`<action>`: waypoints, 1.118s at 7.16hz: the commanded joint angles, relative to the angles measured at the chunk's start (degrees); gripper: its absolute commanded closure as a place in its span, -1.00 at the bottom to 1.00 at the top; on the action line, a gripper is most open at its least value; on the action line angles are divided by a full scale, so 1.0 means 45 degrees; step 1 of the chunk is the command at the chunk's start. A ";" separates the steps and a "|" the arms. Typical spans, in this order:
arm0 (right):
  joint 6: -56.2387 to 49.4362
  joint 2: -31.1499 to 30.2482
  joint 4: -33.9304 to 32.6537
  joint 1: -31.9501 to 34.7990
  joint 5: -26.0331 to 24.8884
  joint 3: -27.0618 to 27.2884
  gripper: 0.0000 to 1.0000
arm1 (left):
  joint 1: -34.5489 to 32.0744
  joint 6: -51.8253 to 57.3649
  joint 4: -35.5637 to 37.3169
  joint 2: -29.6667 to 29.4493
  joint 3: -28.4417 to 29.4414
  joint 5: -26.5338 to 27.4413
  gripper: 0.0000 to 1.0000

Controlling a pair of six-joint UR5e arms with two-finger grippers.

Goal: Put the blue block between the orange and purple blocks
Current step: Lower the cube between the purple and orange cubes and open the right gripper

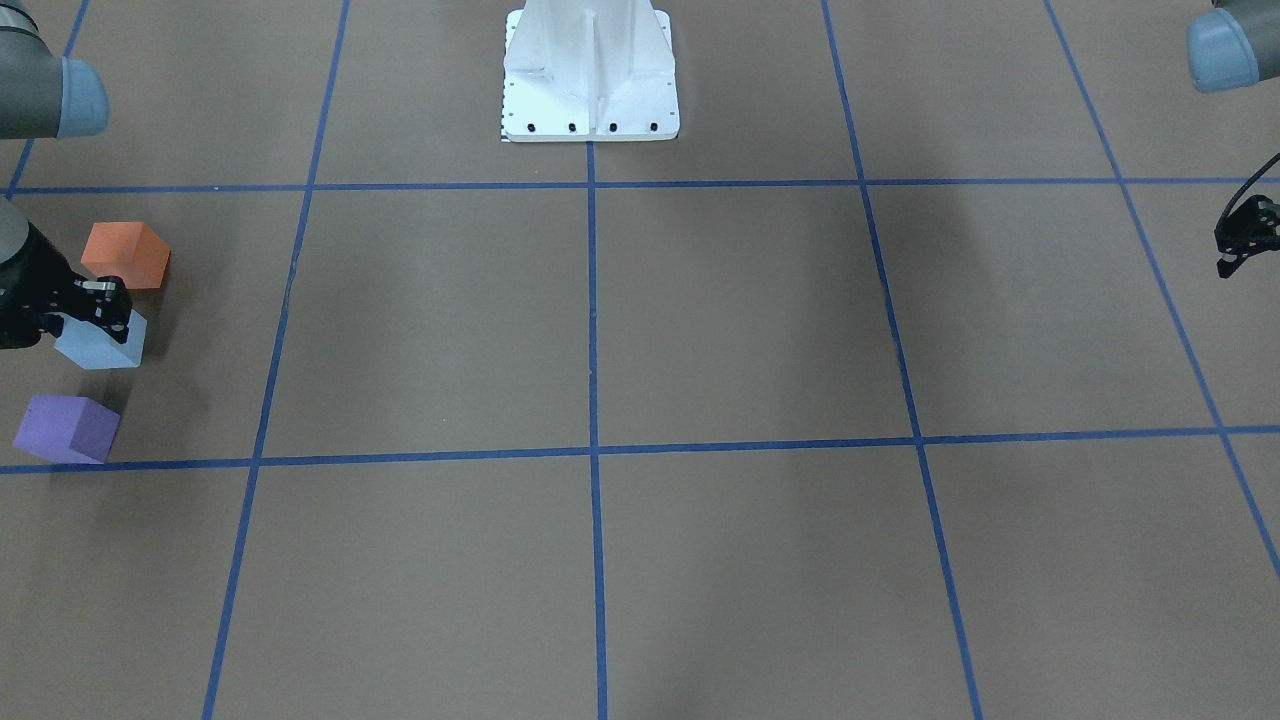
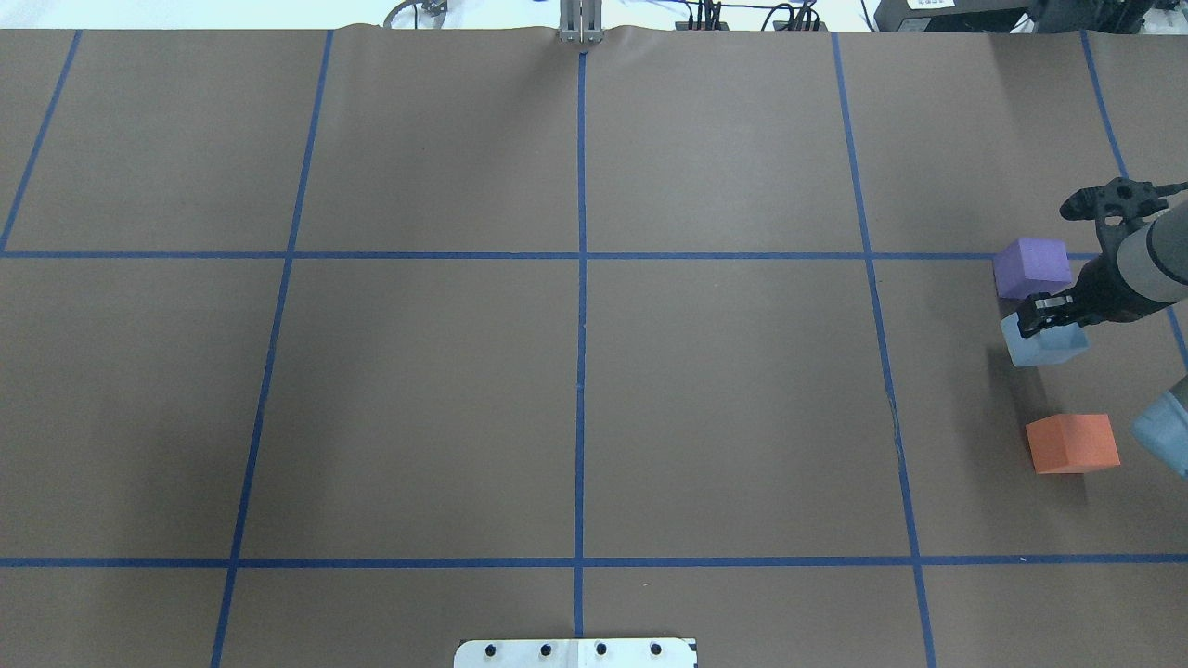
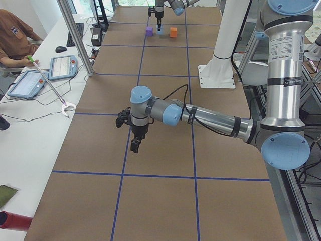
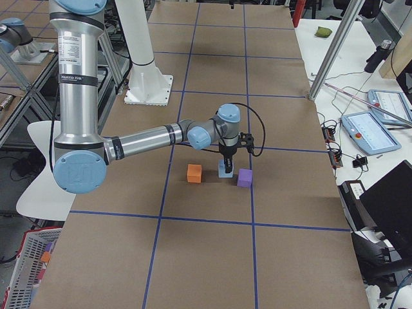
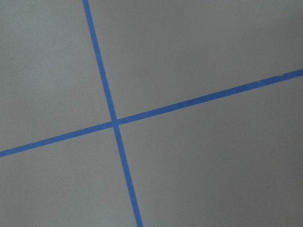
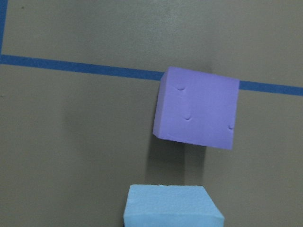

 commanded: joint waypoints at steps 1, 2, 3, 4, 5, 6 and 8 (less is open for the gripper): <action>0.0144 -0.0033 0.0170 -0.0142 -0.0024 -0.0450 1.00 | -0.0086 0.0065 -0.0014 0.0007 0.0215 0.0013 -1.00; 0.0183 -0.0052 0.0170 -0.0123 0.0073 -0.0625 1.00 | -0.0086 0.0065 -0.0033 0.0007 0.0215 0.0013 -1.00; 0.0280 -0.0168 0.0151 -0.0084 0.0190 -0.0511 1.00 | -0.0086 0.0065 -0.0034 0.0007 0.0274 0.0013 -1.00; 0.0687 -0.0169 0.0151 -0.0103 0.0249 -0.0587 0.49 | -0.0086 0.0065 -0.0053 -0.0013 0.0293 0.0032 -1.00; 0.0691 -0.0189 0.0170 -0.0064 0.0346 -0.0491 -0.99 | -0.0086 0.0065 -0.0053 -0.0032 0.0294 0.0032 -1.00; 0.0691 -0.0208 0.0170 -0.0025 0.0463 -0.0355 -1.00 | -0.0086 0.0065 -0.0053 -0.0052 0.0294 0.0032 -1.00; 0.0498 -0.0460 -0.0005 0.1216 0.1336 0.0502 -1.00 | -0.0415 0.0085 -0.0014 -0.0071 0.0274 0.0013 -1.00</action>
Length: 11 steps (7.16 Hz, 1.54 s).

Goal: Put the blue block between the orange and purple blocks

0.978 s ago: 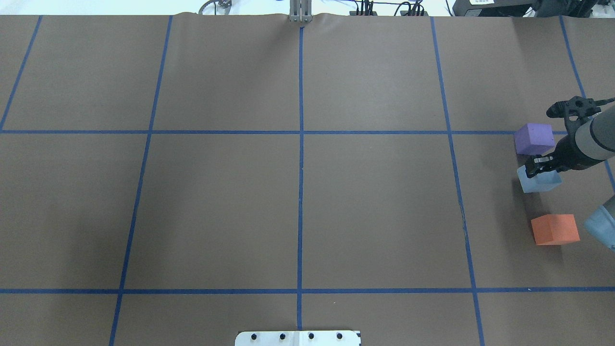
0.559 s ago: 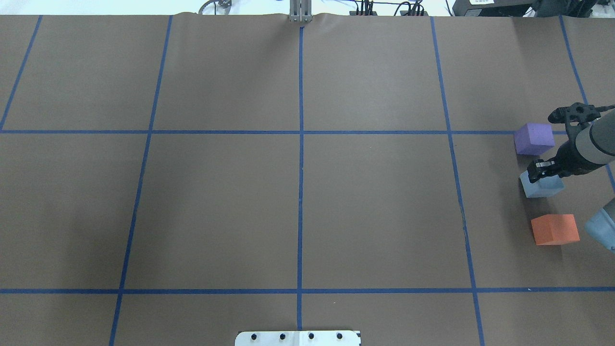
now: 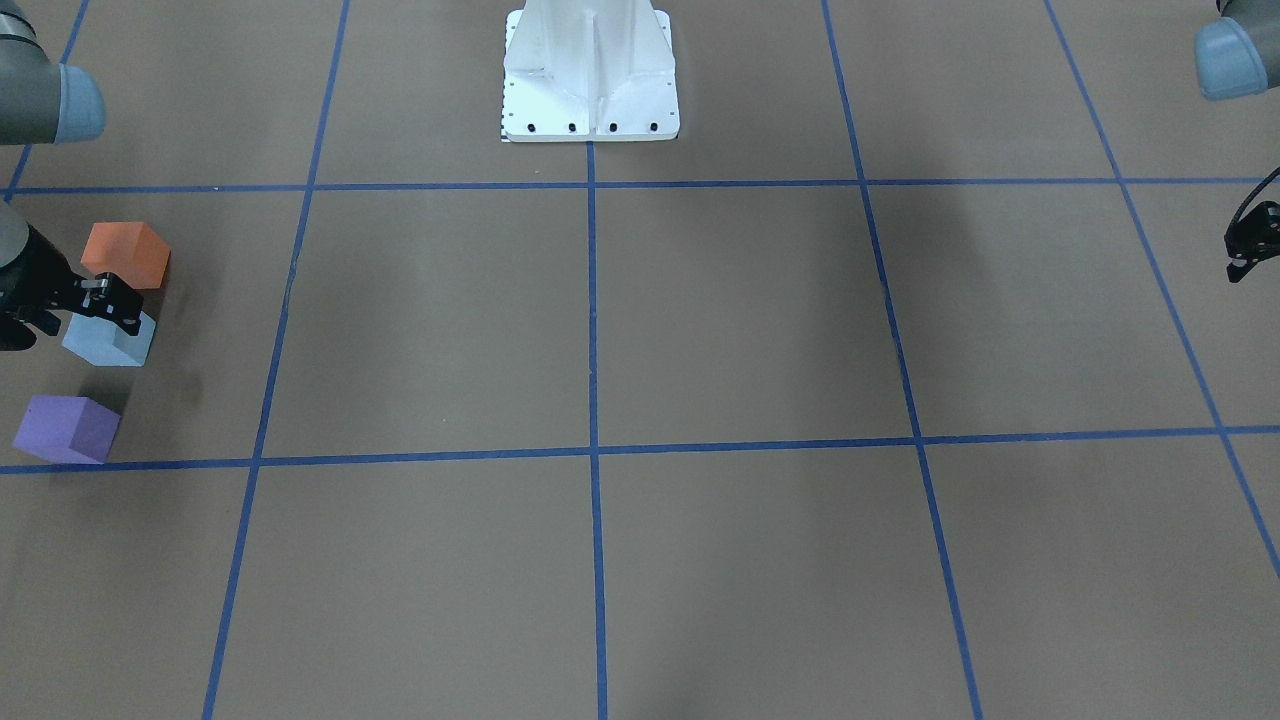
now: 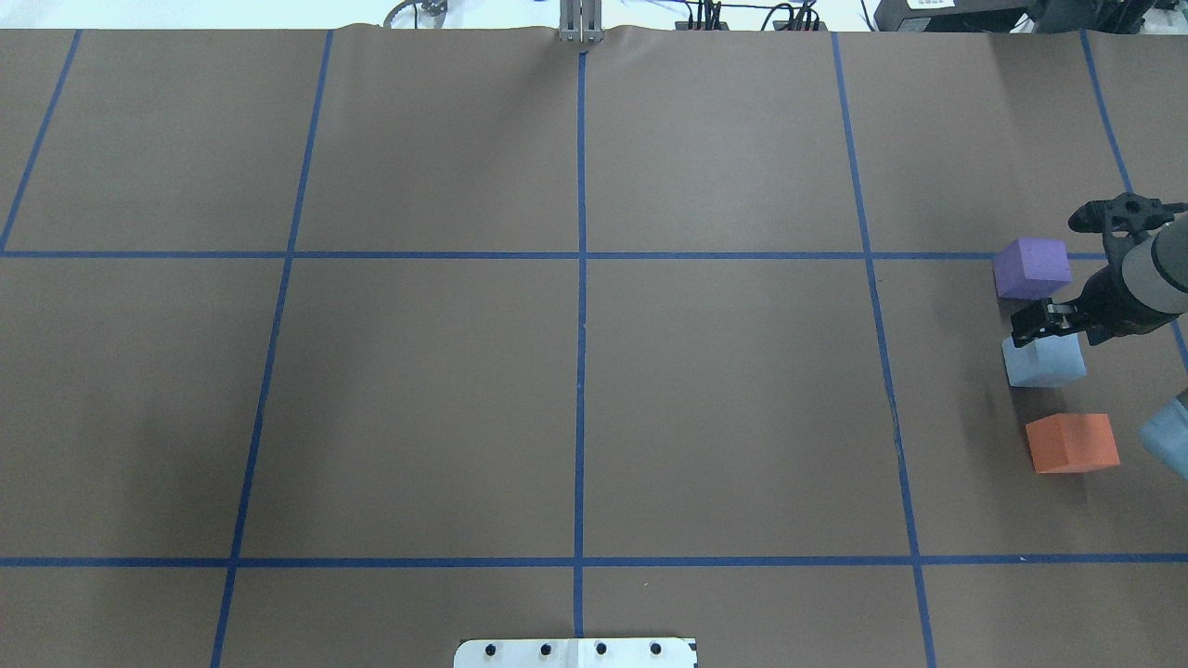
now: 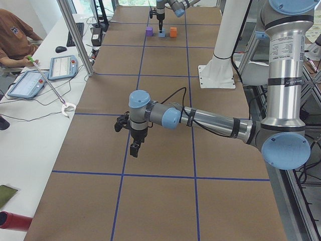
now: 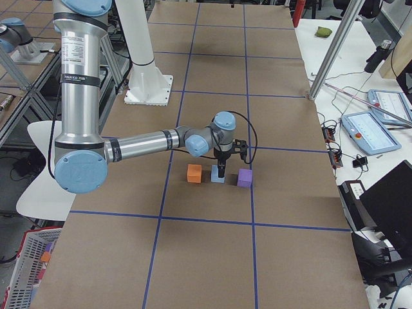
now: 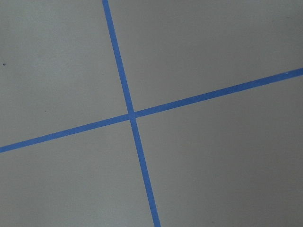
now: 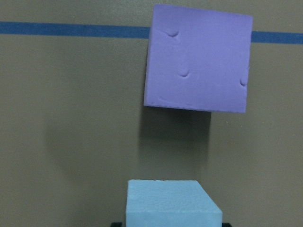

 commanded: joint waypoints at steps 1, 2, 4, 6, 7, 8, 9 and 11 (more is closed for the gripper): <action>-0.0642 -0.0291 -0.0052 0.1990 0.1861 0.0526 -1.00 | -0.0654 0.0595 0.0070 0.0105 0.0050 -0.0074 -1.00; -0.3025 -0.0930 -0.0052 0.3432 0.2511 0.0508 -1.00 | -0.1161 0.2747 0.0109 0.0222 0.0437 -0.0113 -1.00; -0.7564 -0.1464 -0.0304 0.5682 0.3023 -0.0754 -1.00 | -0.2159 0.4153 0.0012 0.0360 0.1550 -0.0385 -1.00; -0.8088 -0.2277 -0.0073 0.6725 0.3222 -0.1289 -1.00 | -0.2473 0.4429 -0.0067 0.0360 0.2215 -0.1321 -1.00; -0.7992 -0.2381 0.0006 0.6999 0.3569 -0.1193 -1.00 | -0.2474 0.4429 -0.0086 0.0650 0.2199 -0.1576 -1.00; -0.7972 -0.2343 0.0007 0.7079 0.3572 -0.1308 -1.00 | -0.2455 0.4410 -0.0086 0.0672 0.2237 -0.1578 -1.00; -0.7913 -0.2246 -0.0051 0.7080 0.3514 -0.1483 -1.00 | -0.2455 0.4410 -0.0067 0.0672 0.2218 -0.1578 -1.00; -0.7913 -0.1160 -0.1582 0.7392 0.3630 -0.1328 -1.00 | -0.2436 0.4410 -0.0086 0.0653 0.2315 -0.1559 -1.00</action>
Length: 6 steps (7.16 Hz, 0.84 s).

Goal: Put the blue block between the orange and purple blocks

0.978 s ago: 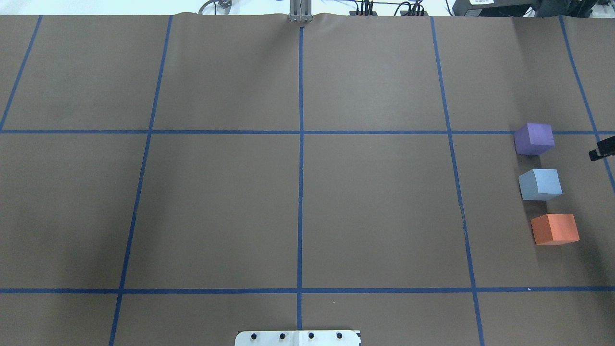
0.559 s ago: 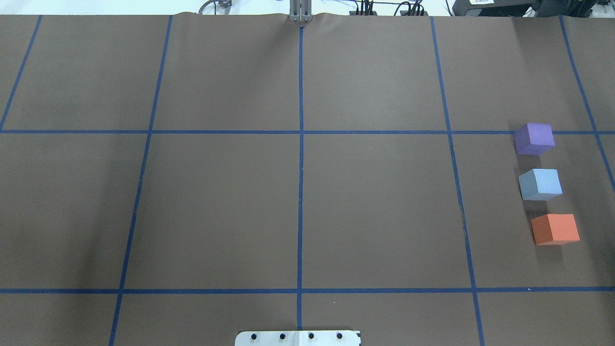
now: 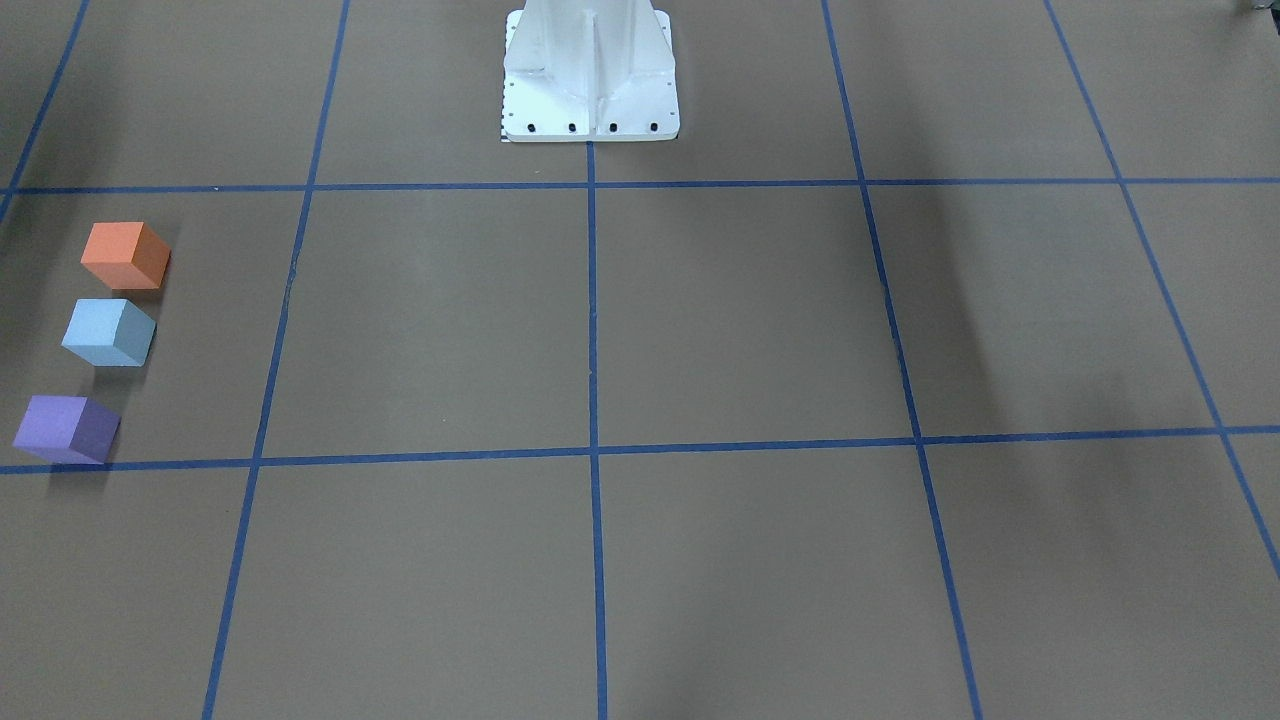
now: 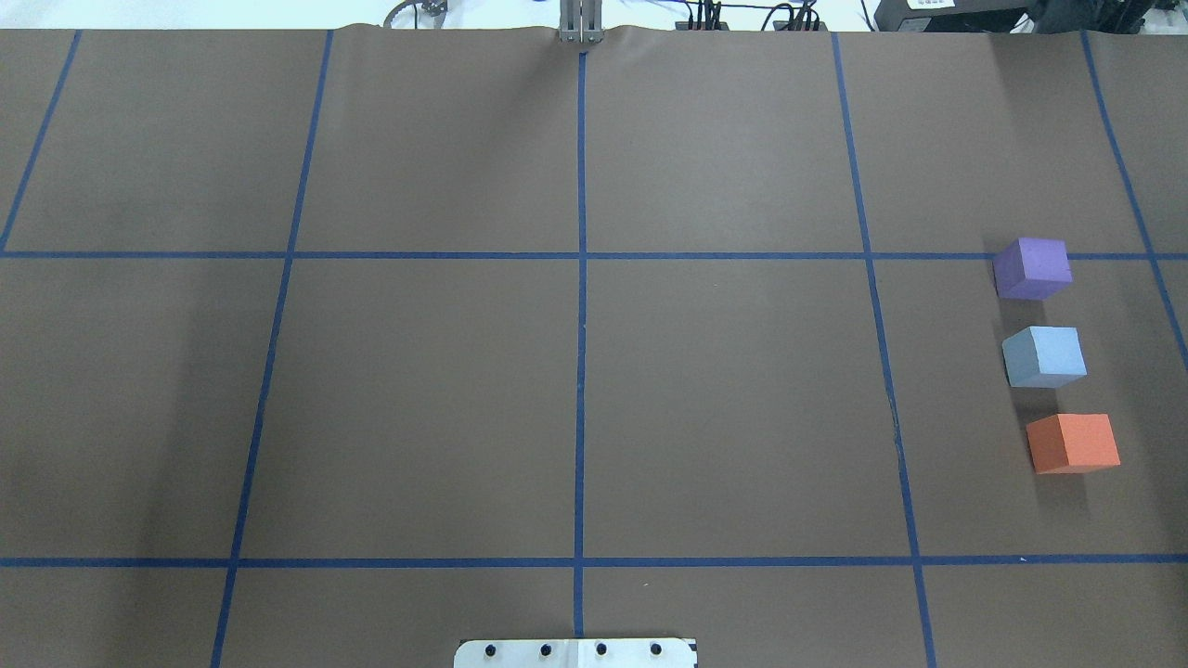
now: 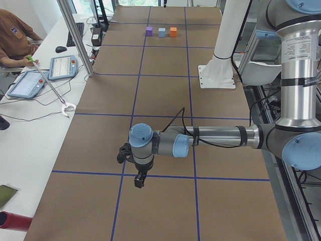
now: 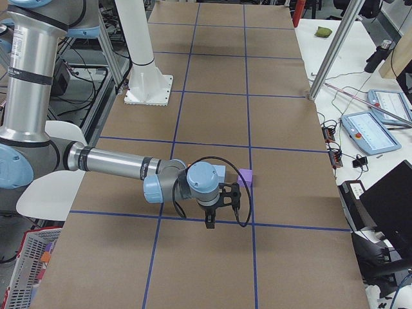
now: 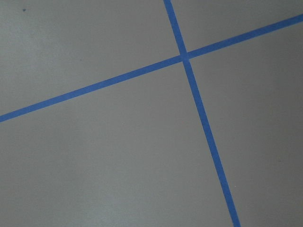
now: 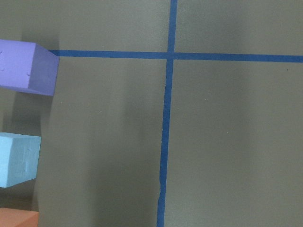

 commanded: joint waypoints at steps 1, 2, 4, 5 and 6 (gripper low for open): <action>-0.0116 0.1819 -0.2748 0.0319 0.0080 0.0020 -1.00 | 0.0017 -0.0019 0.0006 0.0019 0.0077 0.0009 -1.00; -0.0175 0.2236 -0.3307 0.0669 0.0041 0.0117 -1.00 | 0.0017 -0.0019 -0.0013 0.0019 0.0077 -0.0010 -1.00; -0.0273 0.2240 -0.3351 0.0634 -0.0075 0.0272 -1.00 | 0.0017 -0.0078 -0.0013 0.0000 0.0077 0.0009 -1.00; -0.0331 0.2163 -0.3351 0.0595 -0.0134 0.0409 -1.00 | 0.0017 -0.0097 -0.0013 -0.0039 0.0058 0.0009 -1.00; -0.0796 0.2046 -0.3351 0.0614 -0.0290 0.0411 -1.00 | 0.0017 -0.0117 -0.0013 -0.0039 0.0000 0.0009 -1.00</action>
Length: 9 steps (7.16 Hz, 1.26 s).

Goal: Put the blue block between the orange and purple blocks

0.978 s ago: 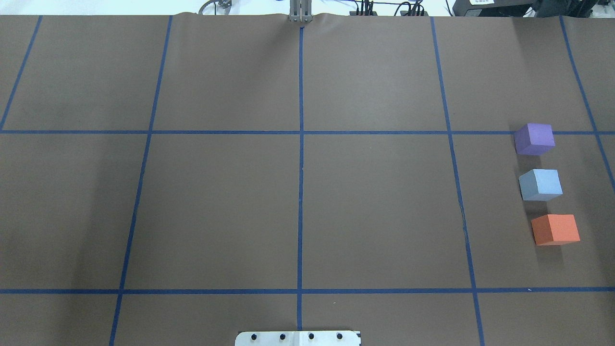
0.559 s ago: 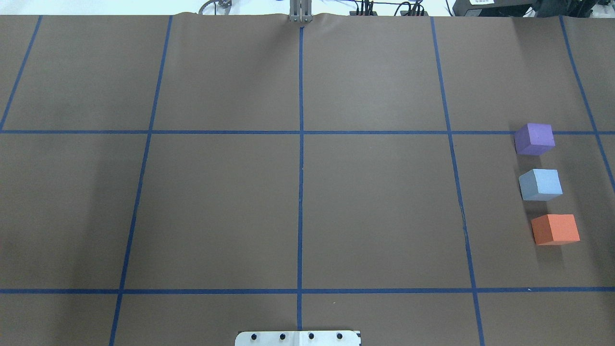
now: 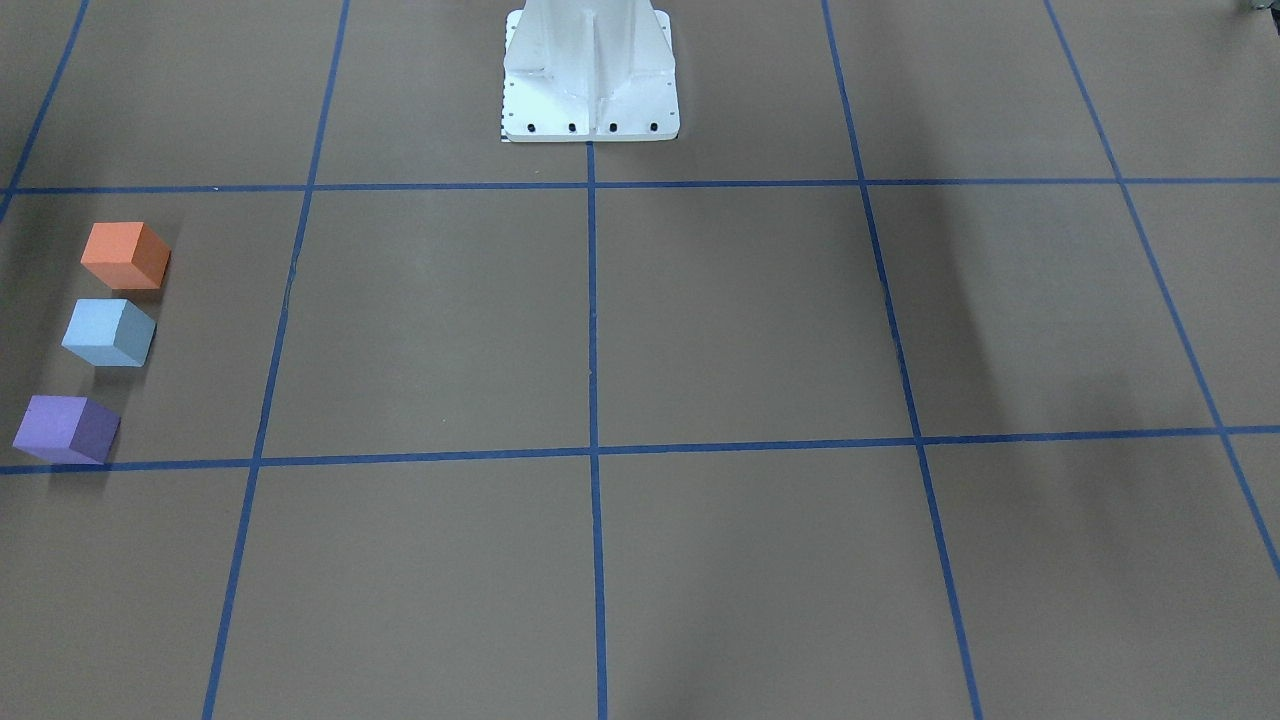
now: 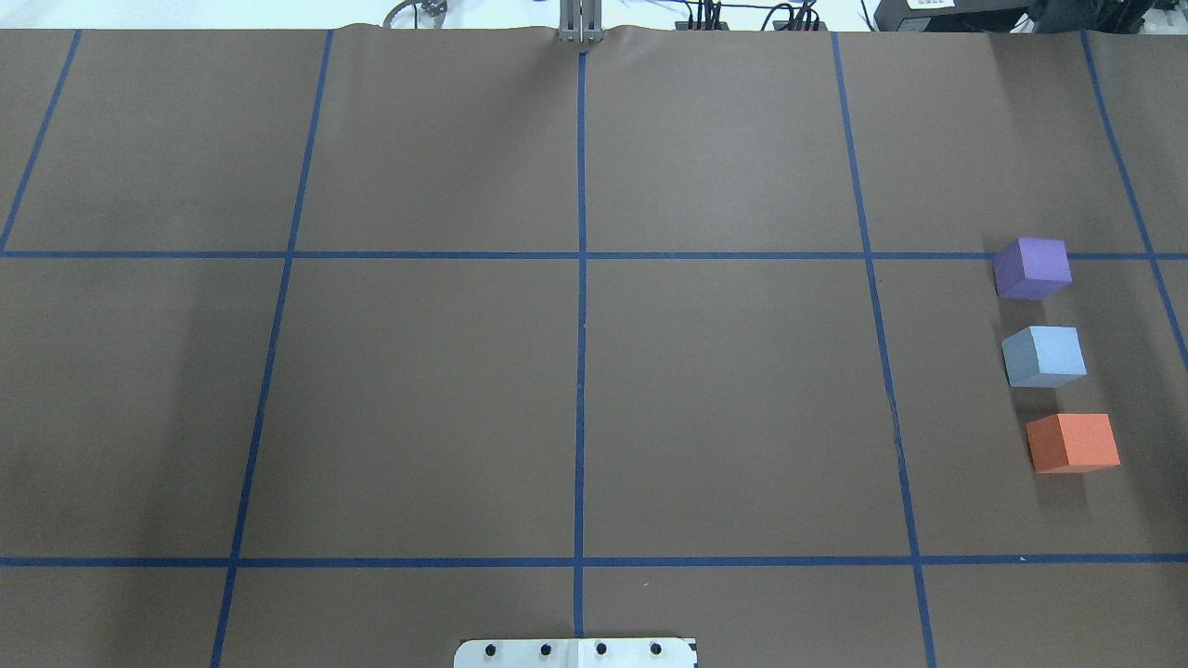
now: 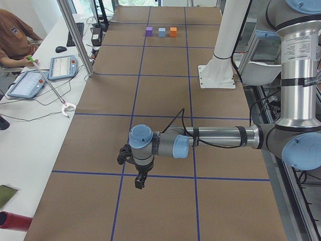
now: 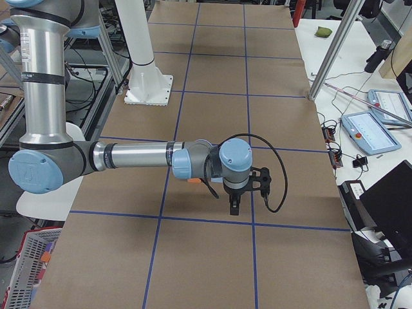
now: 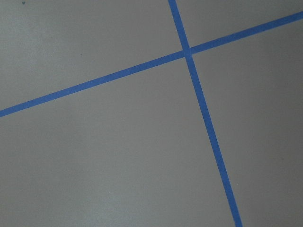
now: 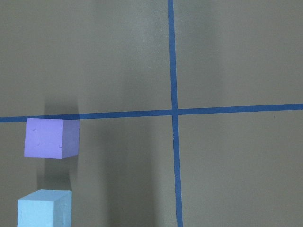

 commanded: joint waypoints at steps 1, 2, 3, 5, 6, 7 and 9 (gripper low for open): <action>-0.0745 -0.0276 -0.0019 0.0170 -0.0229 0.0067 -1.00 | 0.0000 -0.0029 -0.0002 -0.0016 -0.0070 0.0001 -1.00; -0.0768 -0.0433 -0.0057 0.0191 -0.0210 0.0067 -1.00 | 0.0000 -0.0029 0.0017 -0.0035 -0.0090 -0.0019 -1.00; -0.0749 -0.0550 -0.0058 0.0230 -0.0210 0.0067 -1.00 | 0.0000 -0.0048 0.0037 -0.0055 -0.0225 -0.0038 -1.00; -0.0749 -0.0590 -0.0038 0.0231 -0.0113 0.0125 -1.00 | -0.0019 -0.0087 0.0174 0.0062 -0.0578 -0.0680 -1.00; -0.0749 -0.0591 -0.0038 0.0231 -0.0093 0.0145 -1.00 | -0.0019 -0.0087 0.0174 0.0062 -0.0501 -0.0702 -1.00; -0.0749 -0.0610 -0.0038 0.0231 -0.0074 0.0165 -1.00 | -0.0019 -0.0087 0.0174 0.0062 -0.0520 -0.0683 -1.00; -0.0749 -0.0630 -0.0038 0.0211 -0.0073 0.0145 -1.00 | -0.0019 -0.0087 0.0154 0.0043 -0.0500 -0.0605 -1.00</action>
